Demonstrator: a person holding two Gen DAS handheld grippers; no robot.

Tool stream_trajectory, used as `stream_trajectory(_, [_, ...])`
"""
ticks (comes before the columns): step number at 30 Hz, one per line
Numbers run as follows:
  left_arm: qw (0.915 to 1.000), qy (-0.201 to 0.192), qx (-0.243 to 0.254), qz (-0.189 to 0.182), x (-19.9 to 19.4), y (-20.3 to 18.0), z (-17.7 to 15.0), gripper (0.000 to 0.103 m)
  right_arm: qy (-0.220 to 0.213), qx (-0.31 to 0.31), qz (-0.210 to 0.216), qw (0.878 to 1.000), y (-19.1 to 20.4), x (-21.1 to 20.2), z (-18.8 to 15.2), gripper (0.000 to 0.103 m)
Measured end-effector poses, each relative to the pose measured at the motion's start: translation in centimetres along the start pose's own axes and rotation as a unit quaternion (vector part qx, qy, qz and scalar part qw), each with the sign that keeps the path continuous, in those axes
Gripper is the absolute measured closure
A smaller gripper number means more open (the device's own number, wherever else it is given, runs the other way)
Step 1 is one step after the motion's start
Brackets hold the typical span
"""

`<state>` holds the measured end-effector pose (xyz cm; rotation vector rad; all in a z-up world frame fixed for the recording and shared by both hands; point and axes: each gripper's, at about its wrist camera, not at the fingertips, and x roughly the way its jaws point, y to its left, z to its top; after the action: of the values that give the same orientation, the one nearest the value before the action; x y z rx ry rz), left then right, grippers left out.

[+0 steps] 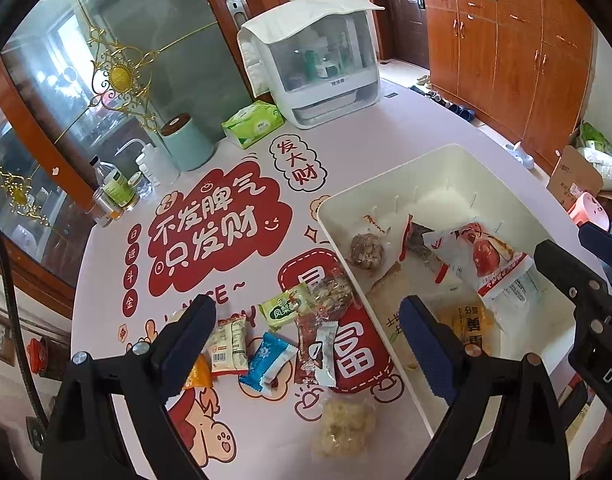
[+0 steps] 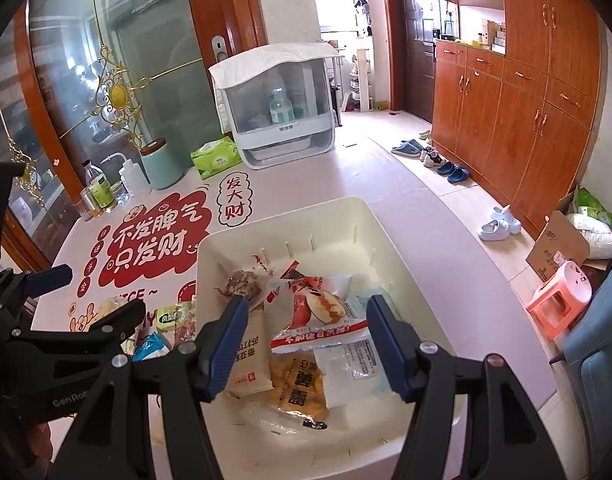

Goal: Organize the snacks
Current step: 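Move both tools back over the snack pile on the table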

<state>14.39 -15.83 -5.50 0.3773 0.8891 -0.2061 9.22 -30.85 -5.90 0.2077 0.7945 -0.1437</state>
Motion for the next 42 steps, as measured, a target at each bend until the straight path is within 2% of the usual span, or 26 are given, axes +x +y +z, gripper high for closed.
stream_trajectory(13, [0.9997, 0.001, -0.024, 0.000, -1.2, 2.3, -2.1, 0.011, 0.002, -0.015, 0.002, 1.000, 1.6, -0.6, -0.3, 0.041])
stream_trajectory(18, [0.9995, 0.010, -0.021, 0.021, -0.8, 3.4, -3.7, 0.011, 0.012, -0.026, 0.006, 1.000, 2.8, -0.1, -0.8, 0.041])
stream_trajectory(33, [0.9952, 0.066, -0.051, 0.052, 1.7, 9.0, -8.5, 0.011, 0.057, -0.059, 0.027, 0.996, 7.2, 2.2, -2.8, 0.041])
stream_trajectory(42, [0.9856, 0.115, -0.096, 0.078, 4.0, 14.8, -12.3, 0.011, 0.072, -0.085, 0.049, 0.993, 11.1, 3.5, -3.1, 0.041])
